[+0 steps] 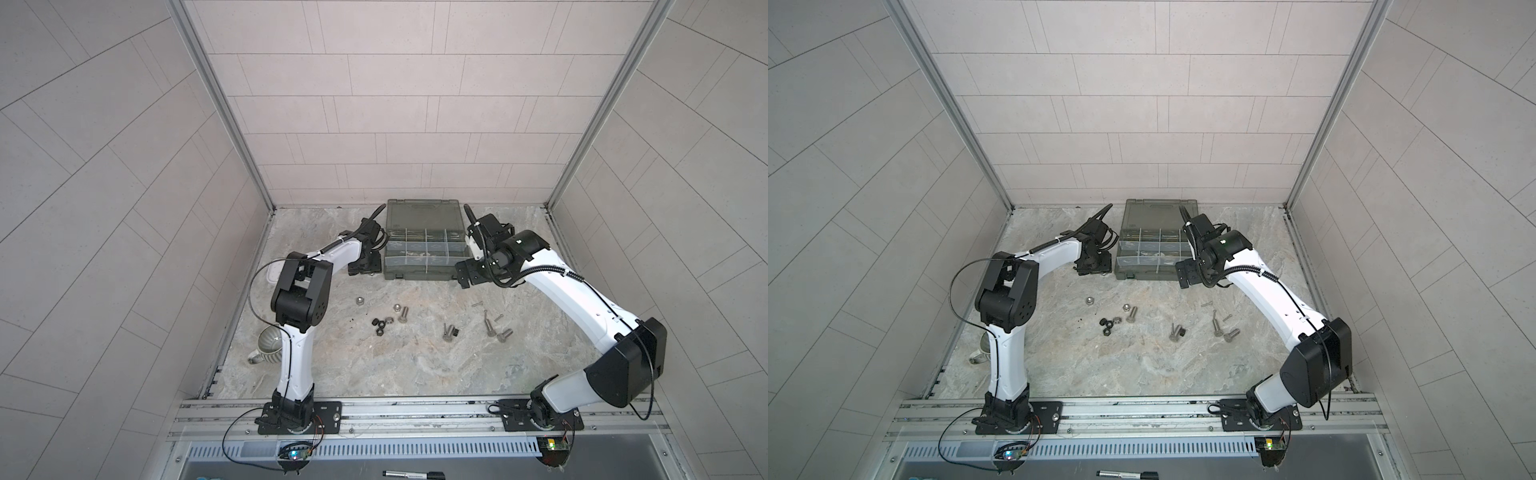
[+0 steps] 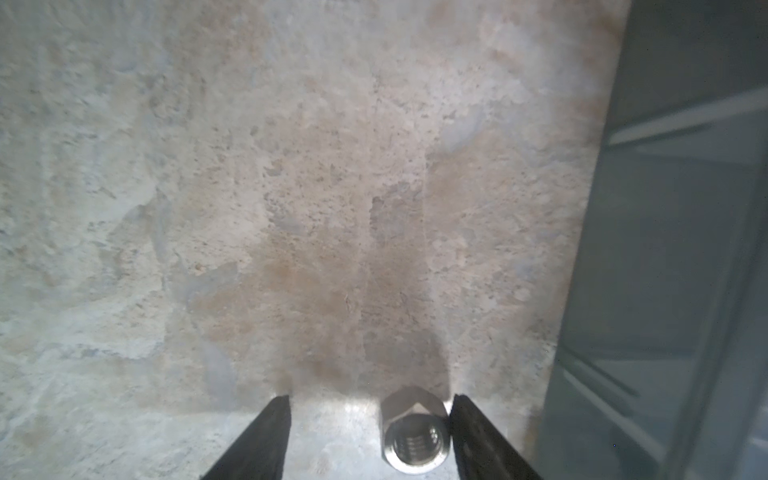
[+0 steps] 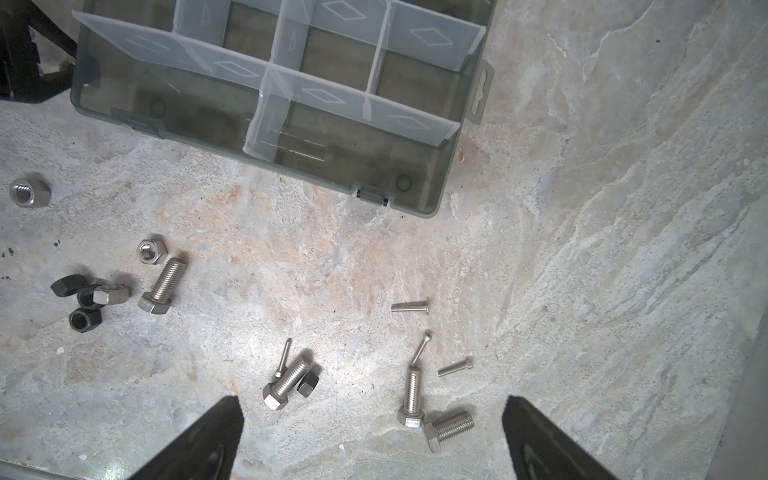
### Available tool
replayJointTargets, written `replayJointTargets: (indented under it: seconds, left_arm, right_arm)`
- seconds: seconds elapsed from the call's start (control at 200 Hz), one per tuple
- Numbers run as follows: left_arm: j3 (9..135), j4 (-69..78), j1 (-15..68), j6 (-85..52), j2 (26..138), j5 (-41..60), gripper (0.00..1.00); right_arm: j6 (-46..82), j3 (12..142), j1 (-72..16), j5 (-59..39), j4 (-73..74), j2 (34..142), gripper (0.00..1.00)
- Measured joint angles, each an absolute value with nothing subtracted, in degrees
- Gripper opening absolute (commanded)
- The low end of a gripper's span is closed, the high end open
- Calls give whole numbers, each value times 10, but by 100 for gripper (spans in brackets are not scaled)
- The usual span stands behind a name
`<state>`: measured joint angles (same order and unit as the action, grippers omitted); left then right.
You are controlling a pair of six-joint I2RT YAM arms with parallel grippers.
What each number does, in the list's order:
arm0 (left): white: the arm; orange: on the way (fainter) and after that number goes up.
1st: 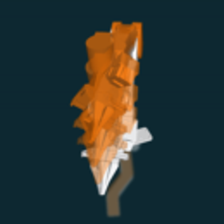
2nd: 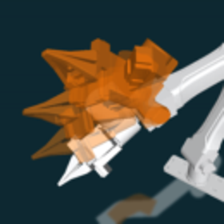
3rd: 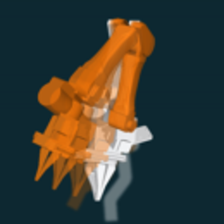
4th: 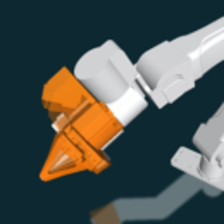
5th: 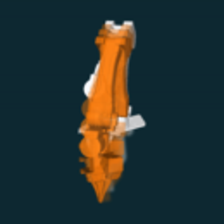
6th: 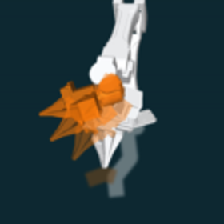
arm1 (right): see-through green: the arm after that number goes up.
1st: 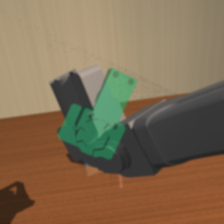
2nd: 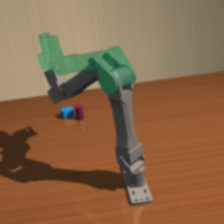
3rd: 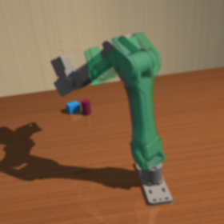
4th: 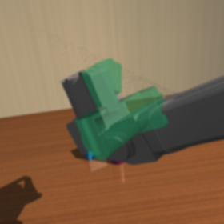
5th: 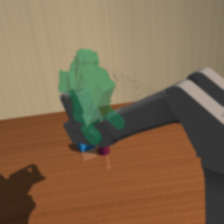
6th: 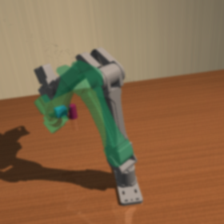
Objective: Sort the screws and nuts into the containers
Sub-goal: 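Close the left gripper on the silver hex nut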
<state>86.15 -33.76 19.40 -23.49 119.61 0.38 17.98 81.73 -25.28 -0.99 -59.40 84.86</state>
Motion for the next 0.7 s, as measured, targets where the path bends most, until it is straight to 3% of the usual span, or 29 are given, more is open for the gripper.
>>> replayJointTargets:
  seconds: [0.19,0.345,0.7]
  left_arm:
    - [862,-344,194,-232,1197,4,59]
    - [873,-350,195,-230,1206,6,44]
    - [884,-365,201,-220,1212,6,28]
  right_arm:
    - [180,817,-248,-10,-594,849,99]
    - [183,810,-247,-10,-592,849,99]
    - [185,798,-241,-11,-590,849,99]
